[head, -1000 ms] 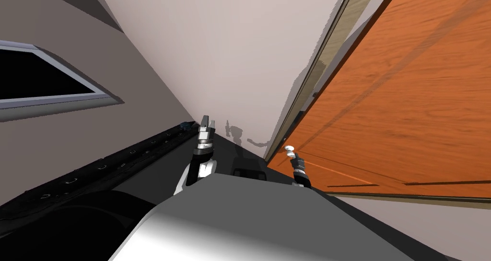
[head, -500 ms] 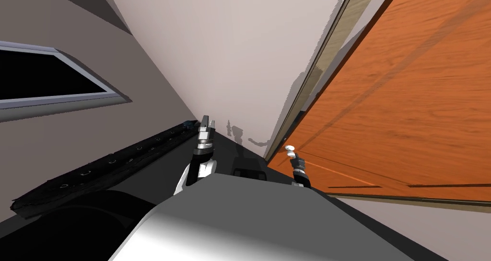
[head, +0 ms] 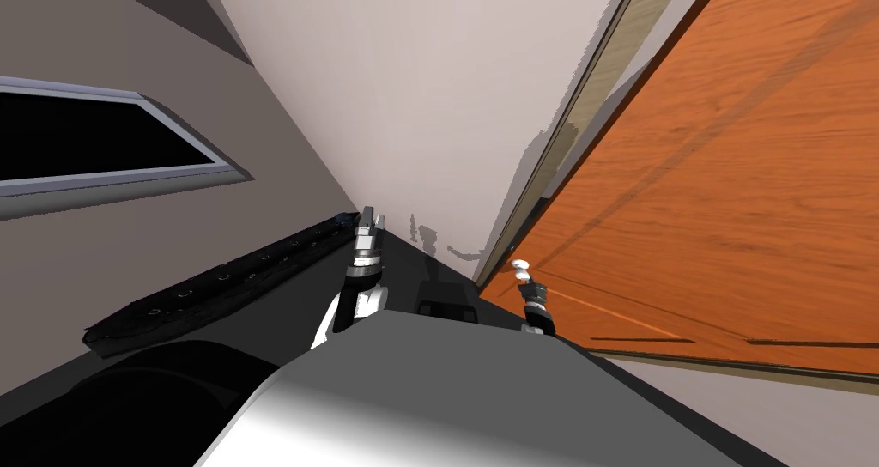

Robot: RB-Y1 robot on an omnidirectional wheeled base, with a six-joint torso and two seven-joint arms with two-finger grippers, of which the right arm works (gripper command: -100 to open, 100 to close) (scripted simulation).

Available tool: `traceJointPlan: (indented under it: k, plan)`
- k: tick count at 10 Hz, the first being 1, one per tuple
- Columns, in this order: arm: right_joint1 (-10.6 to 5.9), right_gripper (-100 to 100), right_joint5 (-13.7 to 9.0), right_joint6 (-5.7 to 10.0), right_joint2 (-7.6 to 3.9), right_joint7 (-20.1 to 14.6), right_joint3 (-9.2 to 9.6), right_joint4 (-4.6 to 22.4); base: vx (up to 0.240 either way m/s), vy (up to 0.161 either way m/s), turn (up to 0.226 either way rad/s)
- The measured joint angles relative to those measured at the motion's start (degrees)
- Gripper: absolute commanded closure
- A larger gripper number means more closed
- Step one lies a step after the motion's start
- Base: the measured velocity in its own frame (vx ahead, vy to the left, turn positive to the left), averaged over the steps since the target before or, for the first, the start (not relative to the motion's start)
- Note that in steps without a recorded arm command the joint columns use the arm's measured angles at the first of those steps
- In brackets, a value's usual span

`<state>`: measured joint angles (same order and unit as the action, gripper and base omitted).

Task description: Pull the door open

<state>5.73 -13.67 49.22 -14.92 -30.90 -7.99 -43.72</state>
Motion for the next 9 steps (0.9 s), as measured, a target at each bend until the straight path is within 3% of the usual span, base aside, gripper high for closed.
traceJointPlan:
  k: [2,3,4,7,8,9]
  plan:
    - [-0.14,100,-0.5,0.81,-0.12,-2.0,0.38,1.0,-0.009,0.003,-0.013]
    - [1.13,100,-0.6,-0.24,0.32,-1.8,0.32,-1.2,-0.031,-0.005,0.091]
    - [1.33,100,-1.3,-0.86,0.26,-2.6,0.46,-1.8,-0.04,-0.01,0.047]
    - [0.42,100,-3.4,-0.52,-0.29,-6.9,1.32,-0.4,-0.062,-0.02,0.095]
    - [0.99,100,-4.0,-1.29,-0.28,-8.2,1.53,-1.6,-0.059,-0.012,0.058]
    - [0.73,100,-4.7,-1.18,-0.31,-9.8,1.88,-1.2,-0.08,-0.018,0.103]
